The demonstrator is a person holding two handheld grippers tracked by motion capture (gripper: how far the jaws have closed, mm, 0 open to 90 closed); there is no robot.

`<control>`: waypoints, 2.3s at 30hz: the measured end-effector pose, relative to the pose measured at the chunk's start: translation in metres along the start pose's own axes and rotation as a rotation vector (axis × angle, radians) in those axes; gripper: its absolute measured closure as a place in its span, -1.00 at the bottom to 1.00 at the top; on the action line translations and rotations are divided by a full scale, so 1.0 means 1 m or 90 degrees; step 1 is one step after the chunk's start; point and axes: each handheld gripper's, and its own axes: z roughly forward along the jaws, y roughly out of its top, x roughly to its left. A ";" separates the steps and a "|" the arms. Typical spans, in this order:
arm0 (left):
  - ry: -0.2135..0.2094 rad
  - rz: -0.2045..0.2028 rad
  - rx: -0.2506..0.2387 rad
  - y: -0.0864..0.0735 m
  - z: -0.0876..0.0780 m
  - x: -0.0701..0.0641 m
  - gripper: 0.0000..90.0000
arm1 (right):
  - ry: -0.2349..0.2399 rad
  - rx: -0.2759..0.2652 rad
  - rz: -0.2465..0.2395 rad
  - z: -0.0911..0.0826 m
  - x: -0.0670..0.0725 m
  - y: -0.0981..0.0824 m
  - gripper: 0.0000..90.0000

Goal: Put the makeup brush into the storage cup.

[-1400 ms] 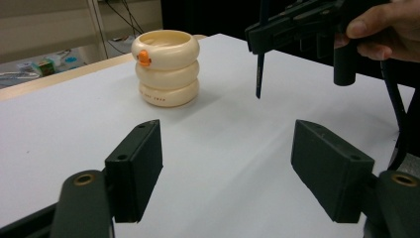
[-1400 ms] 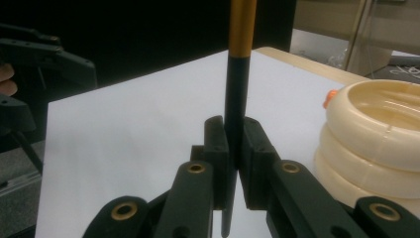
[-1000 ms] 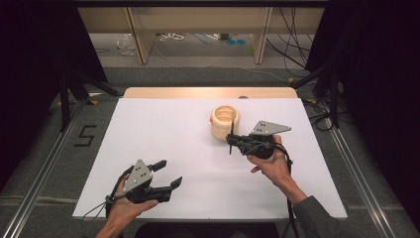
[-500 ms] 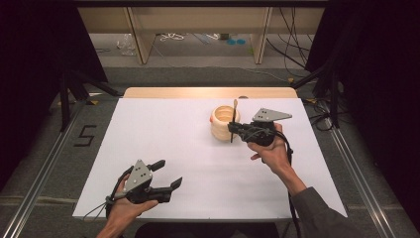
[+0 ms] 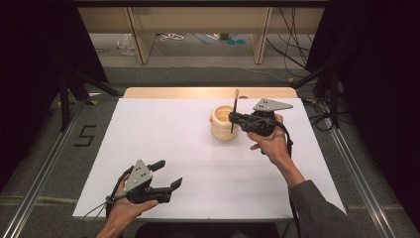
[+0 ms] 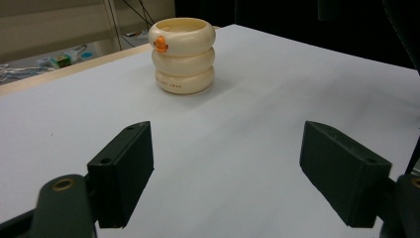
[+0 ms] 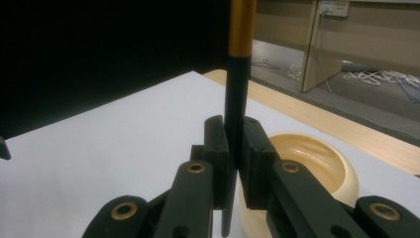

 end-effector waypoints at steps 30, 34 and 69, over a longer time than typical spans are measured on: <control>-0.002 -0.004 0.001 0.000 0.000 0.000 -0.53 | -0.035 -0.005 0.005 0.010 -0.018 0.012 0.87; -0.003 -0.004 0.001 0.000 0.000 0.000 -0.53 | -0.040 -0.002 0.008 0.015 -0.022 0.013 0.87; -0.005 -0.002 0.005 -0.001 0.001 0.000 -0.53 | -0.083 0.006 0.029 0.046 -0.046 0.012 0.86</control>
